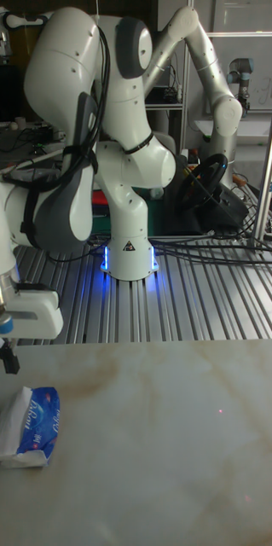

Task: Pull out a napkin

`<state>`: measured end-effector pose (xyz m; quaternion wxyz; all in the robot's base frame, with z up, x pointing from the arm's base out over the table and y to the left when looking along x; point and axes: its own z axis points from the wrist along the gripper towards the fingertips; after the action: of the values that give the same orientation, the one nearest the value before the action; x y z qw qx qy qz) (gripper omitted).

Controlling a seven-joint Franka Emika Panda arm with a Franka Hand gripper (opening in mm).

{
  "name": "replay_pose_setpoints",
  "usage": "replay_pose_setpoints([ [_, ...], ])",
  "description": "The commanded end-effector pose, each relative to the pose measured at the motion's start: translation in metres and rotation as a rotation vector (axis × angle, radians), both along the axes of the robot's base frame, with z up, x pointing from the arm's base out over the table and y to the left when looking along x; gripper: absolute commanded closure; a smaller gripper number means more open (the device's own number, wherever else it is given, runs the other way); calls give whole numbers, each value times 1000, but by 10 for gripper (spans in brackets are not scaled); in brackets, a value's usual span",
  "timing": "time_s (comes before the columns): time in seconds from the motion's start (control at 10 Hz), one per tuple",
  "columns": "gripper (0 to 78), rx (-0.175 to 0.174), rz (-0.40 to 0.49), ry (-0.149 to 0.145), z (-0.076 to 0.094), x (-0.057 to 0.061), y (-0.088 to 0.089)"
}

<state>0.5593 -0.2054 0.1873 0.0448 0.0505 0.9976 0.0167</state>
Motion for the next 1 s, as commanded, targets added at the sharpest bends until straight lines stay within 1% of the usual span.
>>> replay_pose_setpoints([
  [0.1, 776, -13, 39, -18, -3, -1, 2],
  [0.2, 776, -13, 42, -18, -4, -1, 3],
  [0.3, 776, -12, 49, -18, -8, -2, 4],
  [0.4, 776, -11, 47, -26, -12, -3, 5],
  [0.5, 776, -11, 47, -28, -14, -4, 5],
  [0.7, 776, -14, 55, -18, -21, -7, 7],
  [1.0, 776, -17, 64, -17, -25, -9, 6],
])
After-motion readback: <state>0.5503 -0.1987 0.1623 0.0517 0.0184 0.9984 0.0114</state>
